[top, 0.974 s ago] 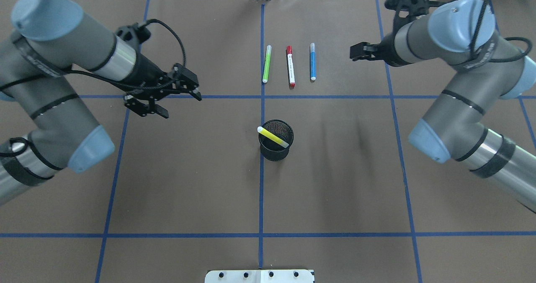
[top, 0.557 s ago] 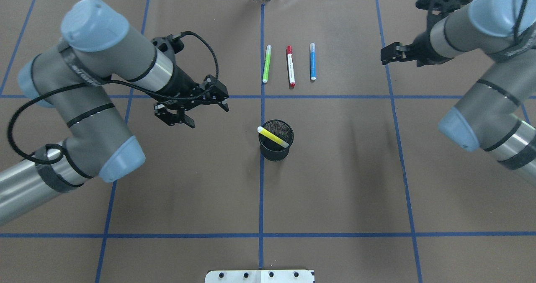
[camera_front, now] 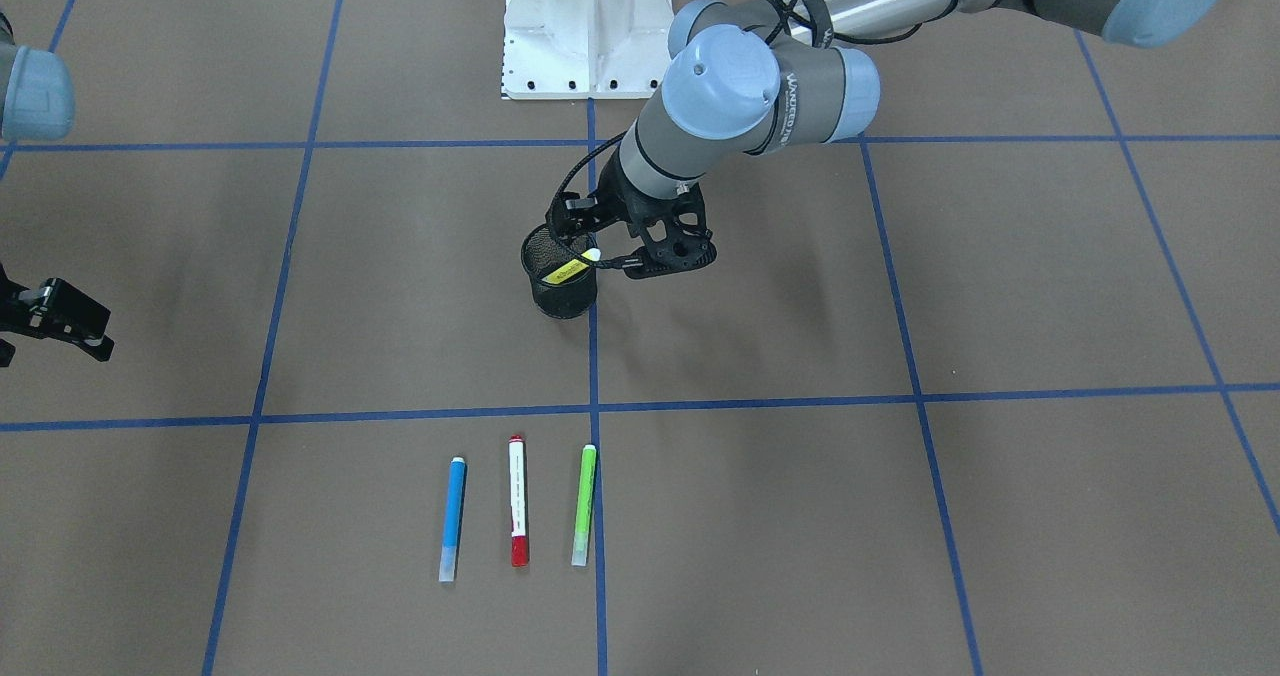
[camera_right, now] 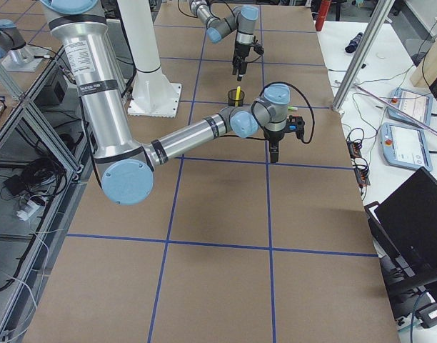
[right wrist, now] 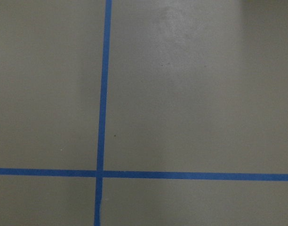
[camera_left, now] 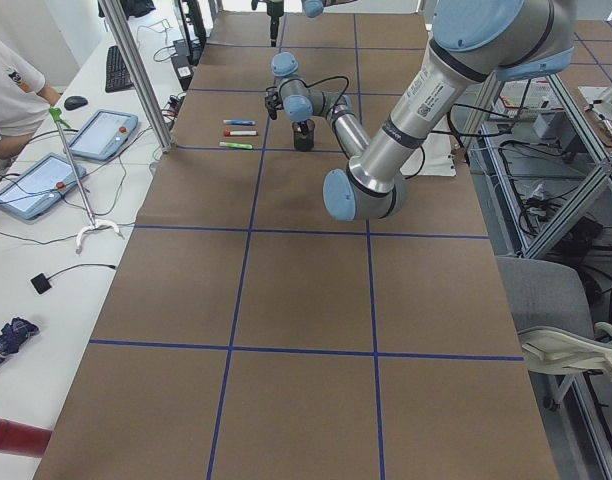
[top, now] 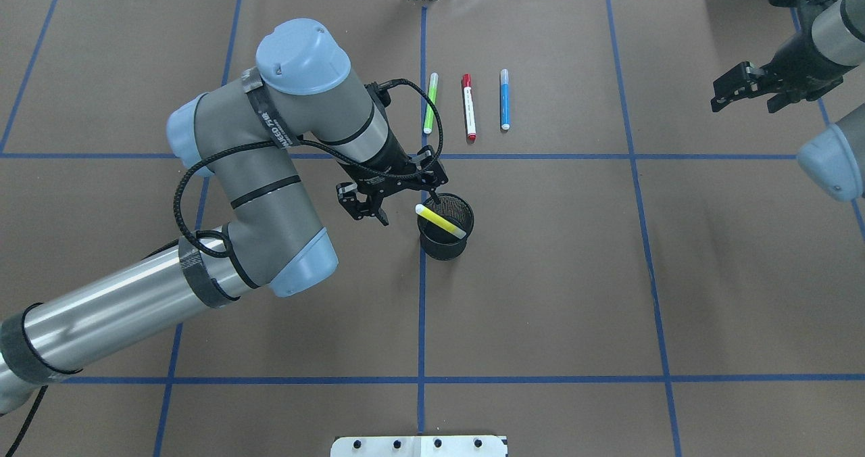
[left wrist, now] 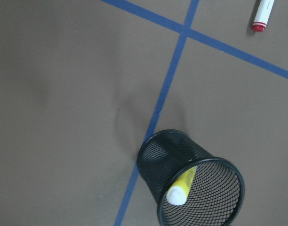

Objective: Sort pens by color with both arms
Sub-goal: 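Move the left gripper over the pen cup toward the yellow highlighter, then lower the left gripper into the cup and grasp the yellow highlighter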

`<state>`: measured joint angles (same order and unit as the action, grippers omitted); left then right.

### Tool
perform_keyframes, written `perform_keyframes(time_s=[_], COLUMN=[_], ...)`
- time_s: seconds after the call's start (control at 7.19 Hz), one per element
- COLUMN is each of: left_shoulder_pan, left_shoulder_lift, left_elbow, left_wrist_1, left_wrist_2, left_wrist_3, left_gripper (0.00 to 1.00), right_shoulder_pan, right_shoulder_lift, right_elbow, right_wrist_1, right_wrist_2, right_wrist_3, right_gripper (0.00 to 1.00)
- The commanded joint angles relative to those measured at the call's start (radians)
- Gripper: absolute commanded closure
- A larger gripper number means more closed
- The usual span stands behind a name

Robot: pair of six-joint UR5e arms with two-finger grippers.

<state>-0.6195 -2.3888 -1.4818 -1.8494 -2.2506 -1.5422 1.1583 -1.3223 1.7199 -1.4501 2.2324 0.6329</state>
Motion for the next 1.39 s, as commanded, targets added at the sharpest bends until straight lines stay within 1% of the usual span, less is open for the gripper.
perform_keyframes(time_s=[0.0, 0.14, 0.28, 0.42, 0.7, 0.83, 1.11, 1.25], left_shoulder_pan=[0.006, 0.007, 0.007, 0.007, 0.007, 0.007, 0.007, 0.007], left_shoulder_lift=[-0.007, -0.009, -0.009, -0.009, -0.009, -0.010, -0.010, -0.010], left_elbow=[0.028, 0.035, 0.038, 0.053, 0.070, 0.070, 0.070, 0.069], left_wrist_1=[-0.037, -0.039, -0.051, -0.071, -0.096, -0.097, -0.097, -0.102], left_wrist_2=[0.000, 0.002, 0.002, 0.002, 0.020, 0.020, 0.020, 0.020], left_wrist_3=[-0.001, -0.001, -0.001, -0.001, -0.001, -0.001, -0.001, -0.001], left_gripper=[0.21, 0.25, 0.35, 0.39, 0.39, 0.51, 0.90, 1.00], right_shoulder_pan=[0.000, 0.000, 0.000, 0.000, 0.000, 0.000, 0.000, 0.000], right_shoulder_lift=[-0.003, -0.006, -0.006, -0.008, -0.014, -0.014, -0.018, -0.020], right_elbow=[-0.003, -0.003, -0.003, -0.003, -0.011, -0.011, -0.010, -0.008], right_wrist_1=[0.005, 0.005, 0.005, 0.007, 0.007, 0.007, 0.008, 0.008], right_wrist_2=[-0.007, -0.008, -0.008, -0.011, -0.011, -0.011, -0.011, -0.014], right_wrist_3=[-0.004, -0.005, -0.005, -0.005, -0.005, -0.005, -0.005, -0.005], right_gripper=[0.01, 0.01, 0.01, 0.01, 0.01, 0.01, 0.01, 0.01])
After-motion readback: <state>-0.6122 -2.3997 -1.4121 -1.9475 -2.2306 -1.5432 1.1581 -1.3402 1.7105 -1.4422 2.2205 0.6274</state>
